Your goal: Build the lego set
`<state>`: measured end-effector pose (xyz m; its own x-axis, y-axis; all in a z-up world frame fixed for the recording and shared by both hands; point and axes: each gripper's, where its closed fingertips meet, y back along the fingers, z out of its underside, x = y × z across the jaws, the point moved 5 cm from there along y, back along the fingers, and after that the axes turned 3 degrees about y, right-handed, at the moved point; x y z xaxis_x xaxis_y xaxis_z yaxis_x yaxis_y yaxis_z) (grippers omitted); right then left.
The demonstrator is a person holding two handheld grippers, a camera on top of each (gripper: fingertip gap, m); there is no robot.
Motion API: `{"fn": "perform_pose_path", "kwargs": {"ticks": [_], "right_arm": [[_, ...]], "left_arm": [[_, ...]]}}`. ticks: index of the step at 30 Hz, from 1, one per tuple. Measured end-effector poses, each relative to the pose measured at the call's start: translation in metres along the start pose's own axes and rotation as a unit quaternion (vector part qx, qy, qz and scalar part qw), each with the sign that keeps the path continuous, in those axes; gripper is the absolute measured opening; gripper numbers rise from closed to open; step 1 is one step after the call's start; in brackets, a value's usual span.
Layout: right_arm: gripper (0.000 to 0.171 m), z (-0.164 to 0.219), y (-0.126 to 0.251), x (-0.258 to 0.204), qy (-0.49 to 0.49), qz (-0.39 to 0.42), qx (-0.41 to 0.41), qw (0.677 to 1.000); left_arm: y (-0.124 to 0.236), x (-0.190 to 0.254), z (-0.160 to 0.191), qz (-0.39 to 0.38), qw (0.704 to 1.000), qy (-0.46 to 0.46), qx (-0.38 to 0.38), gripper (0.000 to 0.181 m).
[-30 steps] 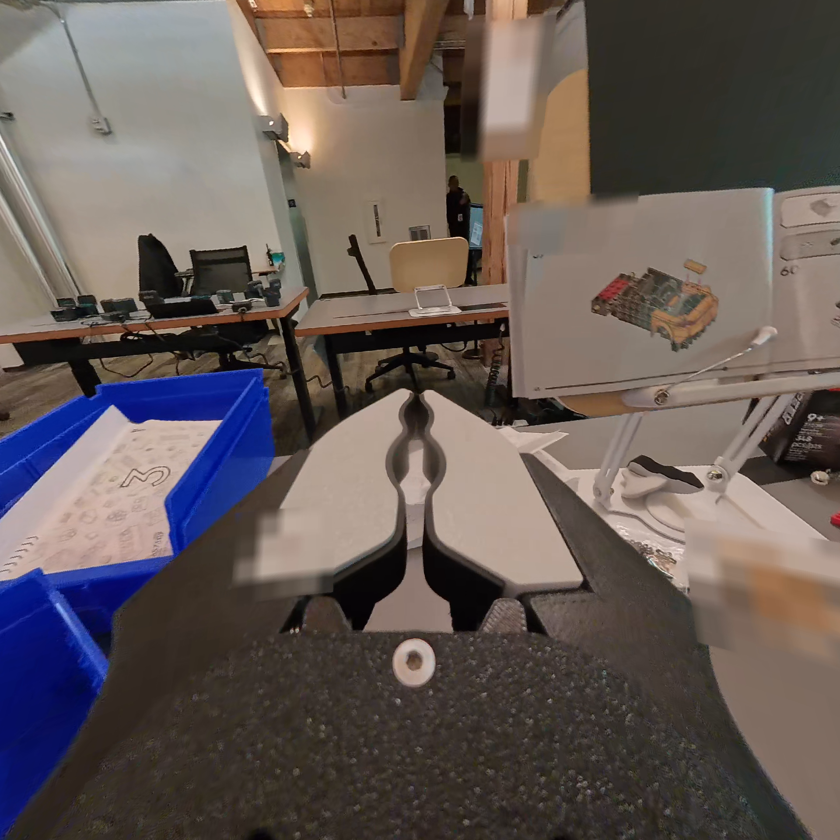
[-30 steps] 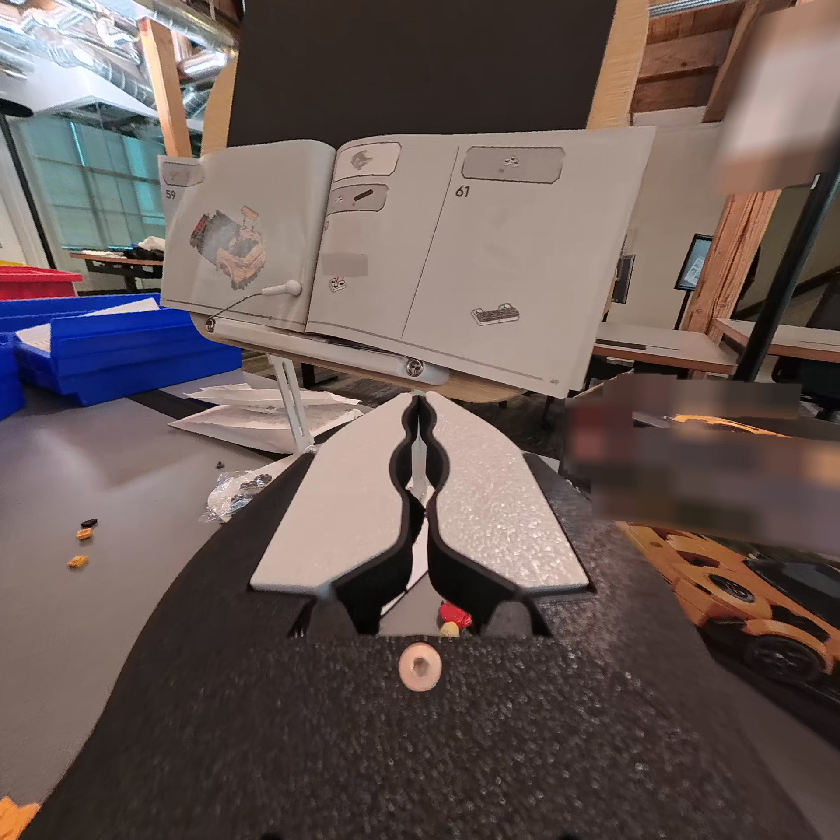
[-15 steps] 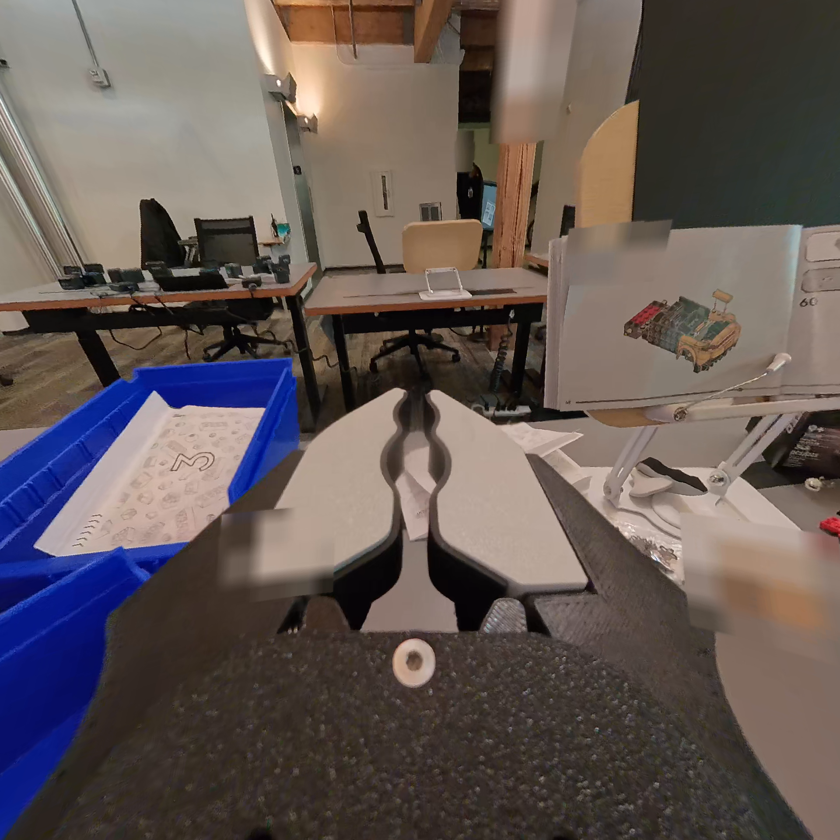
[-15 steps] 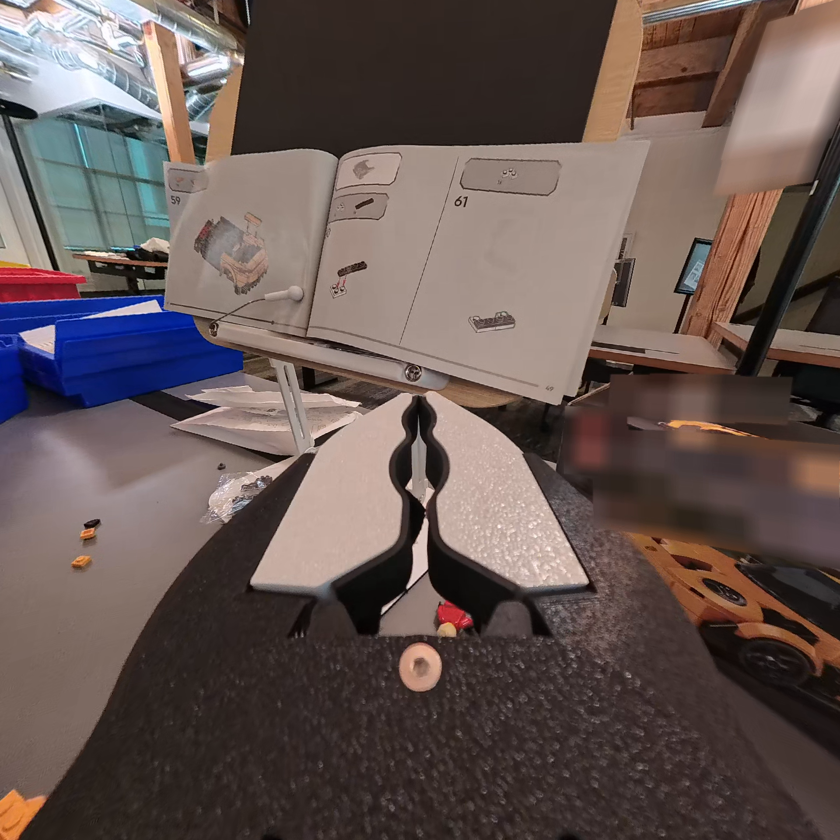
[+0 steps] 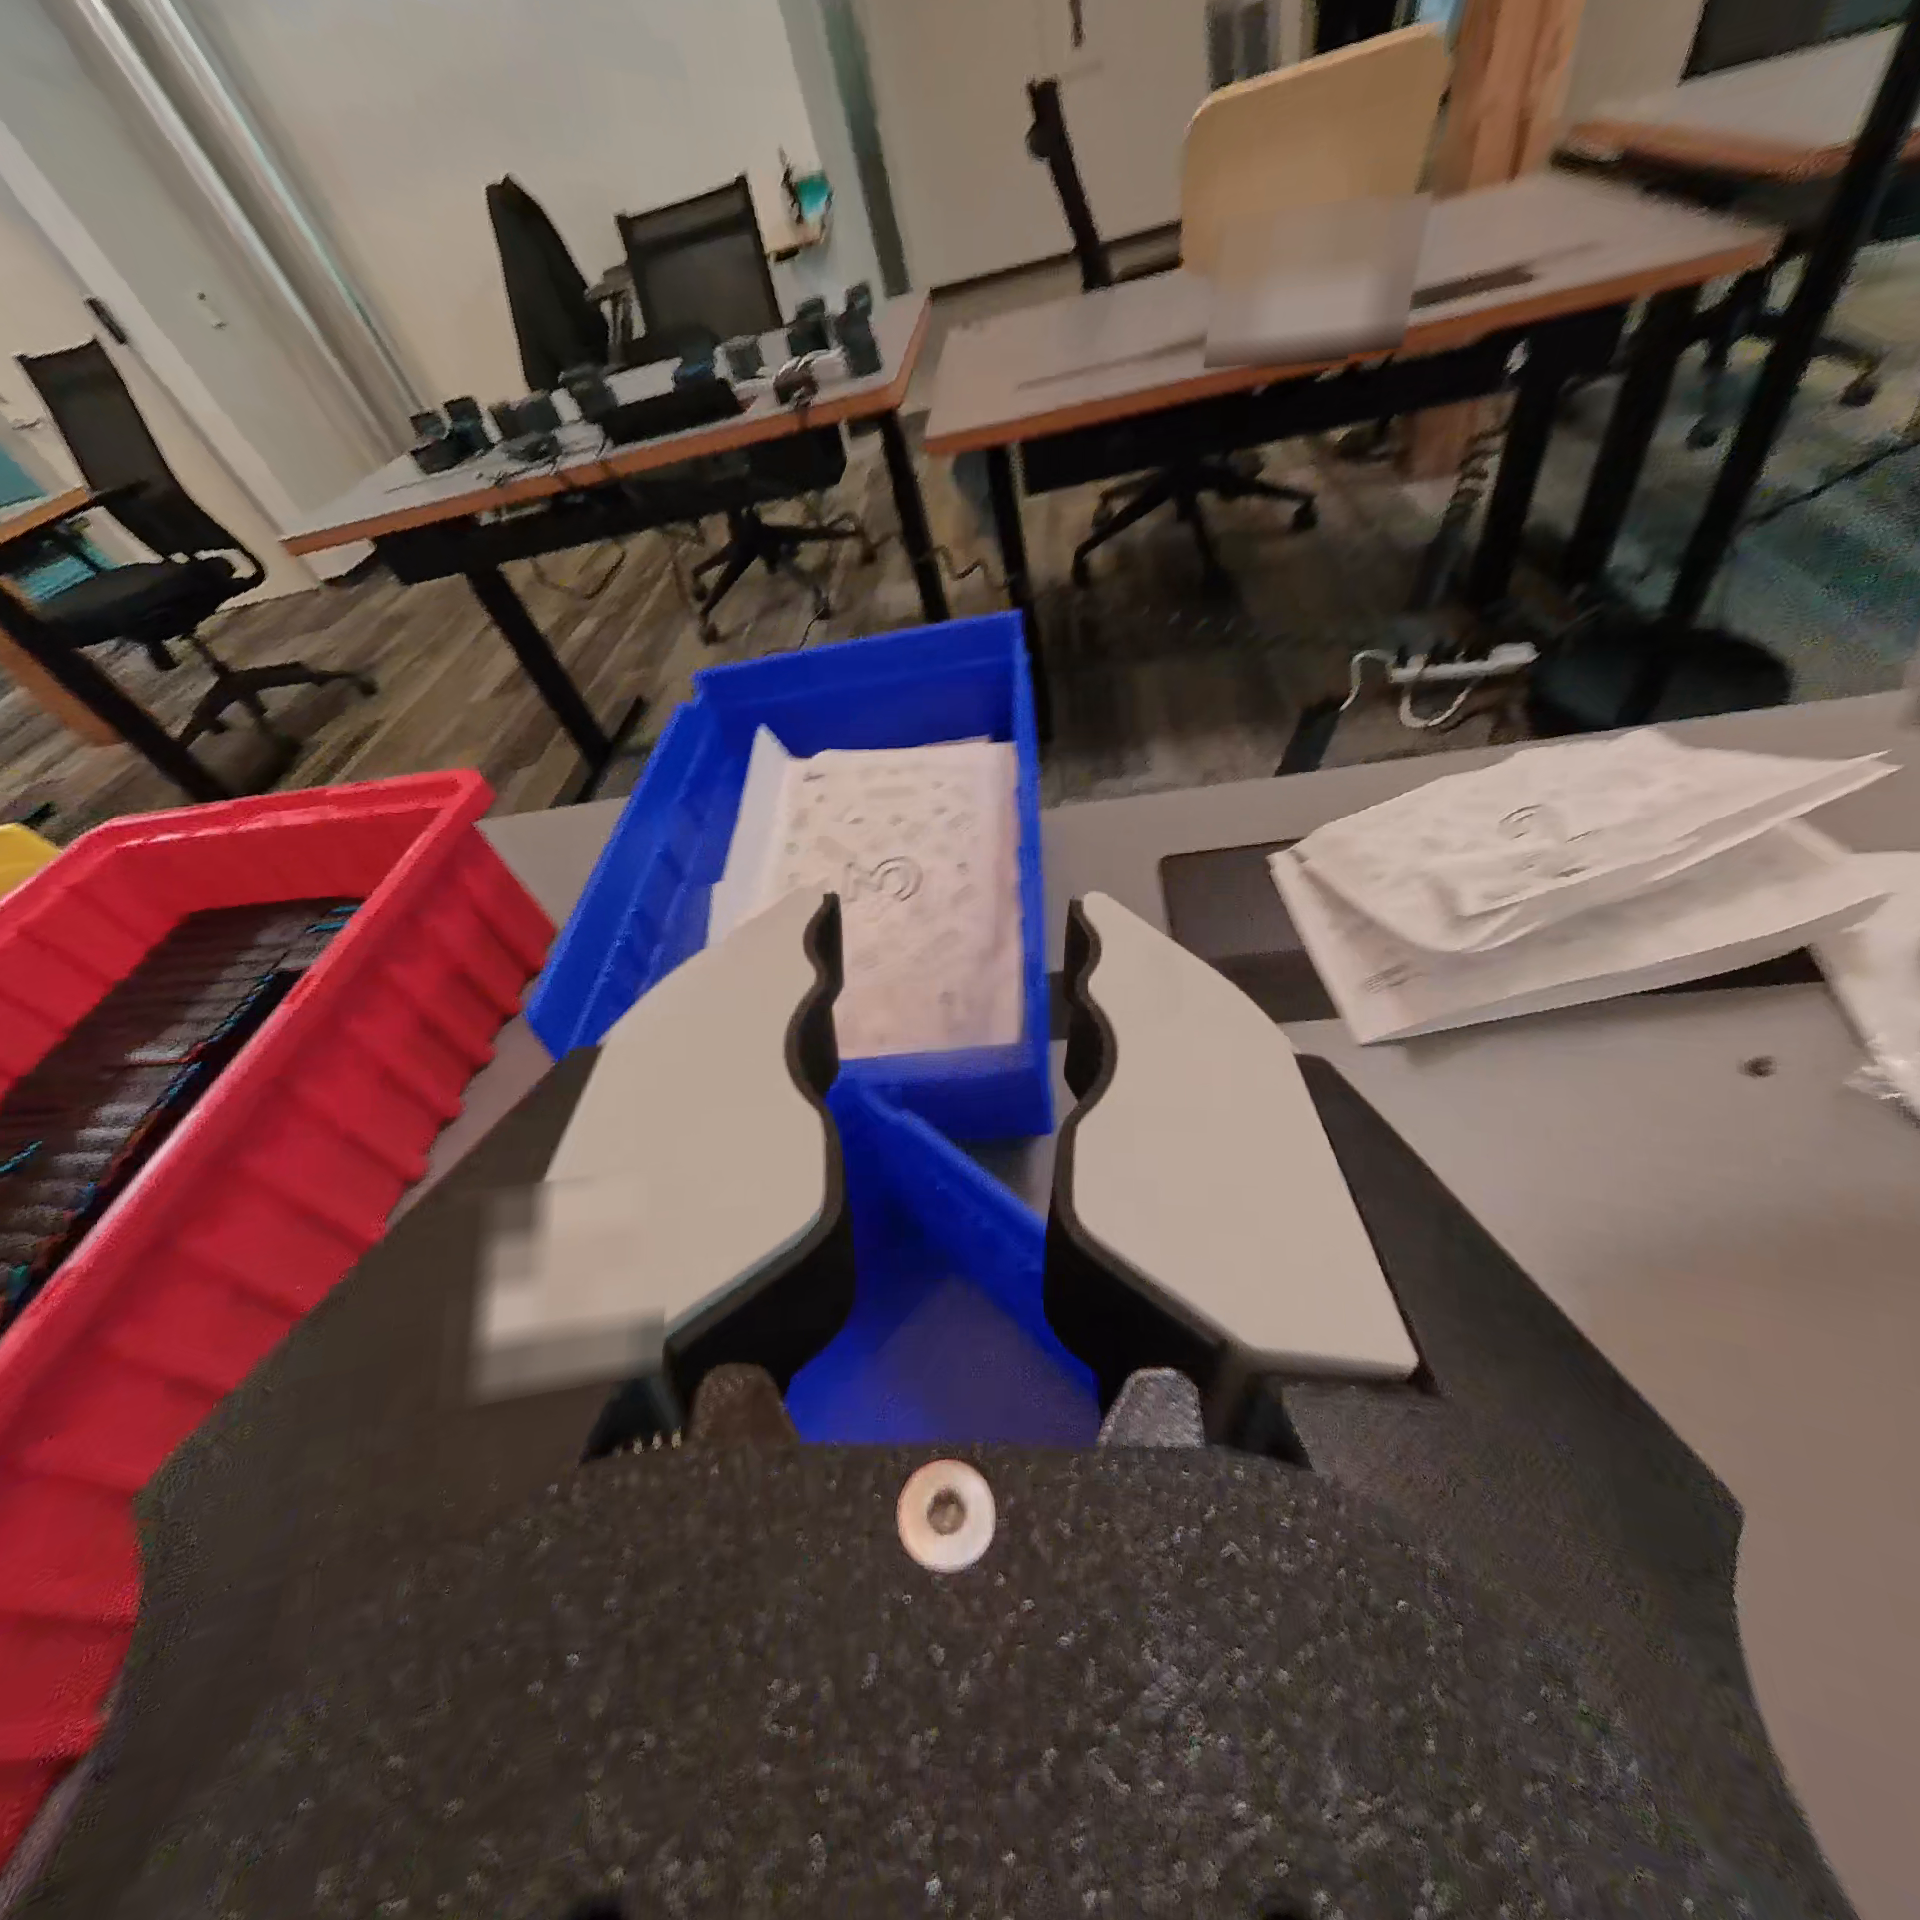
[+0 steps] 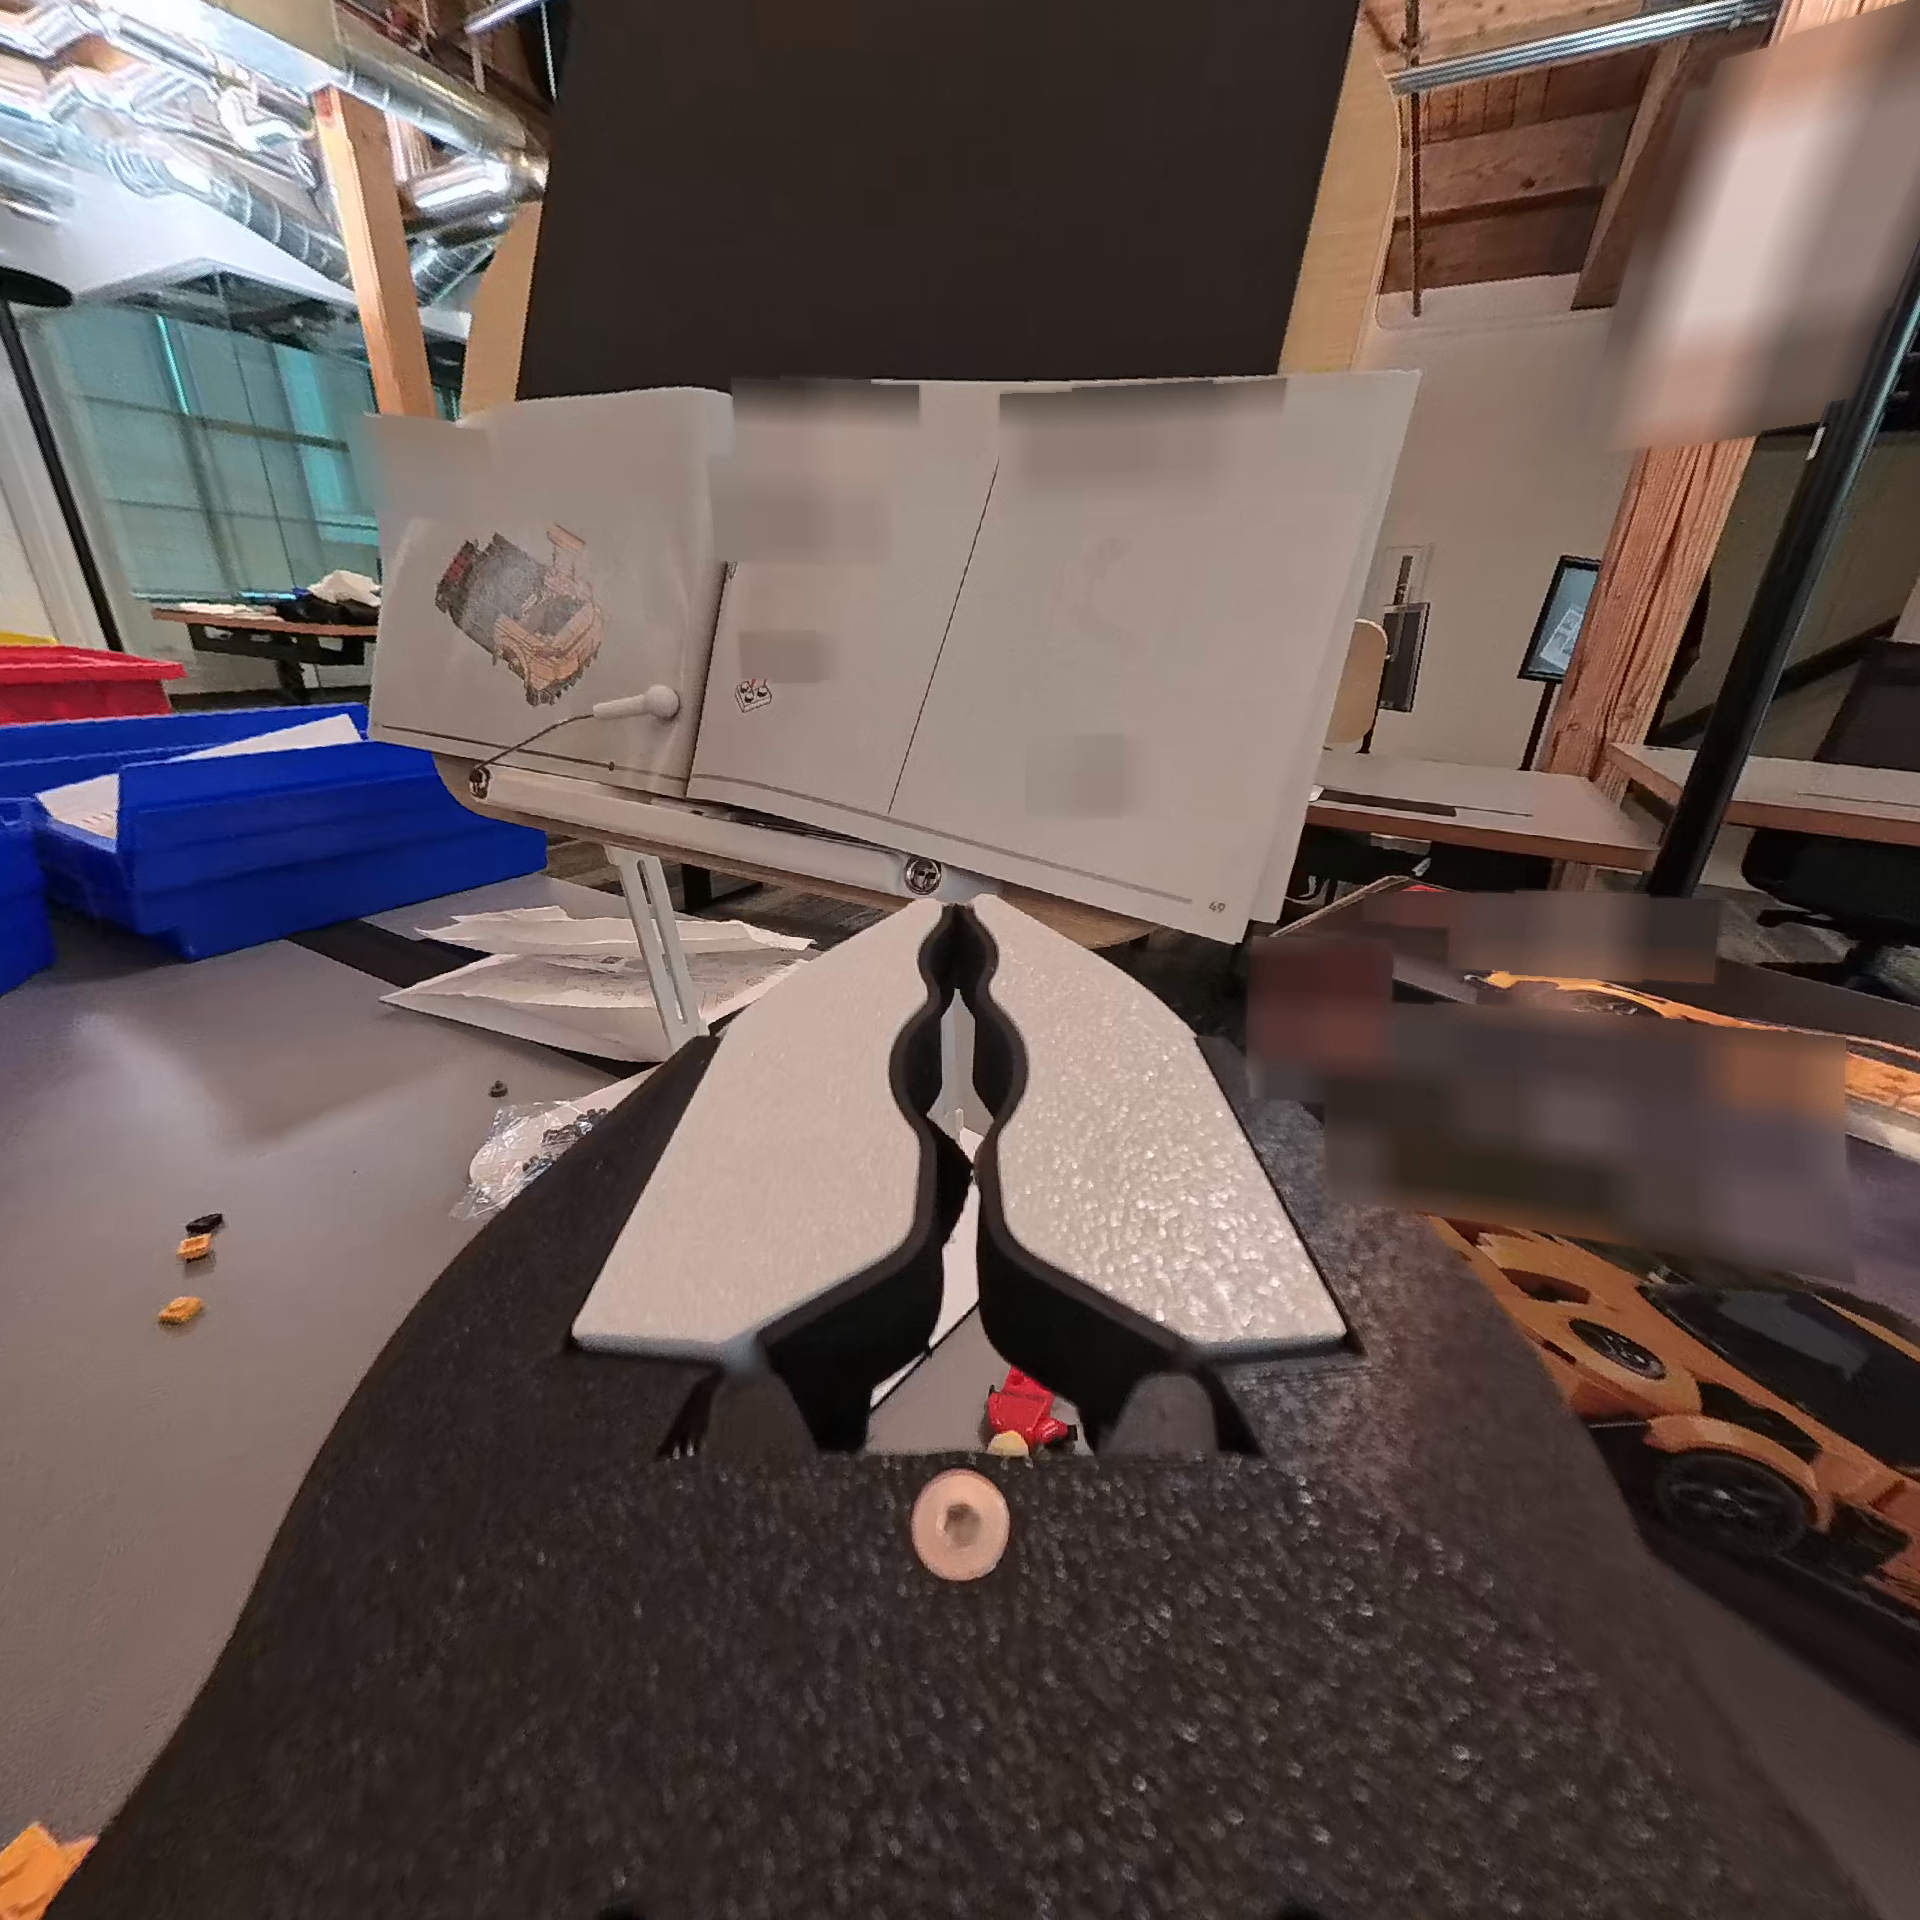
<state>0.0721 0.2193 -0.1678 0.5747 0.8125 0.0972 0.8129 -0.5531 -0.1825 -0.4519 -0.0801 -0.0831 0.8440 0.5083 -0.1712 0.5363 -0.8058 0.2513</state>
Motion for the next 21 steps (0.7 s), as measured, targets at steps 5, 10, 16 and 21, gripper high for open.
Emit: {"fn": "perform_pose_path", "kwargs": {"ticks": [5, 10, 16, 21], "right_arm": [[0.0, -0.002, 0.001, -0.001, 0.001, -0.001, 0.003, 1.0], [0.0, -0.001, 0.001, -0.001, 0.002, -0.002, 0.0, 1.0], [0.0, 0.0, 0.0, -0.002, 0.003, -0.005, -0.004, 1.0], [0.0, 0.003, 0.0, -0.003, 0.006, -0.006, -0.009, 1.0]], "left_arm": [[-0.018, -0.034, 0.026, -0.029, 0.998, -0.015, -0.053, 0.043], [-0.027, -0.06, 0.054, -0.051, 0.995, 0.004, -0.09, 0.043], [-0.034, -0.094, 0.08, -0.061, 0.989, 0.047, -0.129, 0.033], [-0.043, -0.093, 0.09, -0.031, 0.987, 0.034, -0.153, 0.0]]}}
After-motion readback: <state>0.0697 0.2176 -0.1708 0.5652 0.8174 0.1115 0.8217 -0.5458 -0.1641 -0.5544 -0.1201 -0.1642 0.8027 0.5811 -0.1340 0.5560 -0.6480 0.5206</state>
